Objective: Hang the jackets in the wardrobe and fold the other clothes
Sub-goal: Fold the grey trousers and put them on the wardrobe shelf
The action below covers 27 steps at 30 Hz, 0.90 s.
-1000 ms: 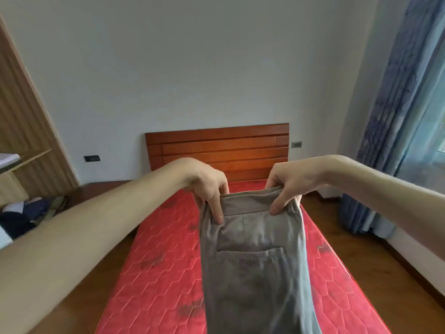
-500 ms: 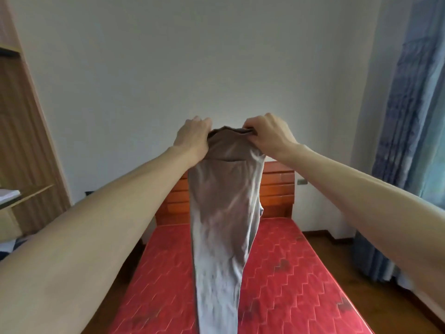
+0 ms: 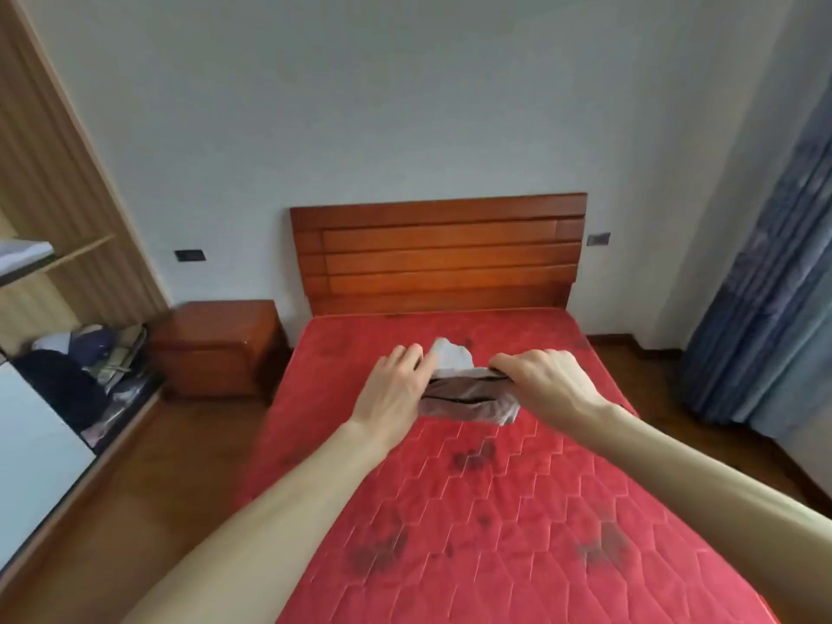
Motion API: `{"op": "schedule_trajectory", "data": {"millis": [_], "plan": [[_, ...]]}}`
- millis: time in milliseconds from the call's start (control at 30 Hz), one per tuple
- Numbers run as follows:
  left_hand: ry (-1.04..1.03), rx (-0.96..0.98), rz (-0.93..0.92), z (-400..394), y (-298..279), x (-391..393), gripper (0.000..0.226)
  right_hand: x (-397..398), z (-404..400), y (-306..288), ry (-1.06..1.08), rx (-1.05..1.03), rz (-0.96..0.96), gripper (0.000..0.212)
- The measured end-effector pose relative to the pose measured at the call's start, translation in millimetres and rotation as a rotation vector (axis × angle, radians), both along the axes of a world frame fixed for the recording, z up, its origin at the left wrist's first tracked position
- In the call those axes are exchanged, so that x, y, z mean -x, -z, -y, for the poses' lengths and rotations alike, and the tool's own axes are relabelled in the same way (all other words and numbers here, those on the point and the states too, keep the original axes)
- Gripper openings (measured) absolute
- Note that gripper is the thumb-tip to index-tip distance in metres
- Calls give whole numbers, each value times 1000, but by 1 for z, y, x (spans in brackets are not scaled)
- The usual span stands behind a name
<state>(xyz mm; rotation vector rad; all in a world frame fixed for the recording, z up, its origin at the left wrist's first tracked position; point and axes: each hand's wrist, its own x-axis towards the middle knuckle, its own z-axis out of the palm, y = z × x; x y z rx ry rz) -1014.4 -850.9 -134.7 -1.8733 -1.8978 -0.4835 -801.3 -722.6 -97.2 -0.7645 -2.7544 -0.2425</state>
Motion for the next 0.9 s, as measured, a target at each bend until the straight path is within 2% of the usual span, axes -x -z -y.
{"op": "schedule_trajectory", "data": {"millis": [100, 233, 300, 367, 400, 467, 533, 667, 833, 900], "plan": [[-23, 156, 104, 22, 127, -20, 61, -14, 19, 120, 7, 119, 113, 18], [-92, 322, 307, 55, 287, -56, 62, -35, 51, 271, 24, 216, 260, 50], [-125, 428, 376, 76, 352, -79, 56, -48, 72, 335, 32, 214, 323, 48], [-153, 561, 423, 101, 405, -104, 51, -66, 95, 388, 40, 295, 425, 43], [-158, 604, 435, 115, 429, -117, 52, -77, 107, 413, 49, 355, 452, 47], [-170, 681, 451, 139, 469, -140, 54, -98, 132, 455, 66, 469, 470, 56], [-183, 739, 468, 160, 504, -159, 57, -118, 156, 498, 77, 488, 482, 57], [-176, 796, 495, 189, 550, -185, 60, -150, 195, 540, 104, 609, 457, 56], [-145, 870, 437, 206, 592, -203, 72, -173, 222, 583, 115, 559, 339, 46], [-131, 877, 419, 212, 604, -208, 71, -186, 226, 604, 99, 591, 320, 55]]}}
